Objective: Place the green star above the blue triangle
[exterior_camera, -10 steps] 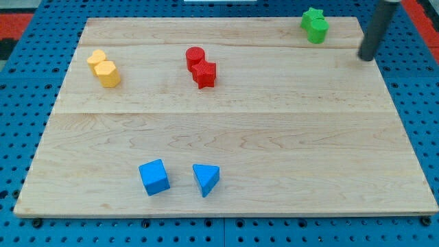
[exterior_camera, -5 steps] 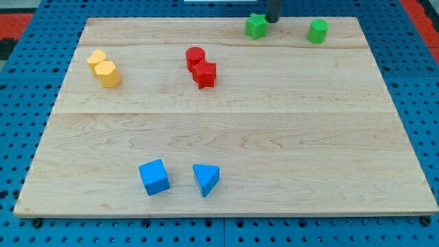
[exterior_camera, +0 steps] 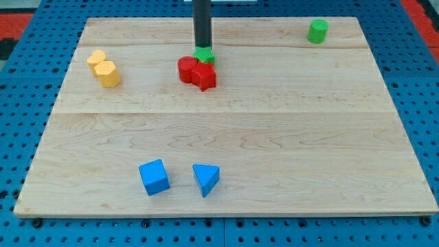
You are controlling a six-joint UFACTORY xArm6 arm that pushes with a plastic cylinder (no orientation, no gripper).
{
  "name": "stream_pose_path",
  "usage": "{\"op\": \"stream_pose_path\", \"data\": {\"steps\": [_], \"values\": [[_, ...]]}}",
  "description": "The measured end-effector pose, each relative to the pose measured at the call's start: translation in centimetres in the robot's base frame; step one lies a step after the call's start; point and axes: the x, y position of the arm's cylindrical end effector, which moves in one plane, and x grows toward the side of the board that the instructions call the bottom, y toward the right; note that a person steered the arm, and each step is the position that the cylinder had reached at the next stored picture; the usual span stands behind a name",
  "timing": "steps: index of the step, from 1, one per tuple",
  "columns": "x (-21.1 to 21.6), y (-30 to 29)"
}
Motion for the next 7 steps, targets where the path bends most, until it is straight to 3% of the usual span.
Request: {"op": "stream_pose_path", "data": {"steps": [3,5,6,7], "values": [[12.5,-0.9],[12.8,1.0],[17.0,2.6],[18.0,3.3]]}}
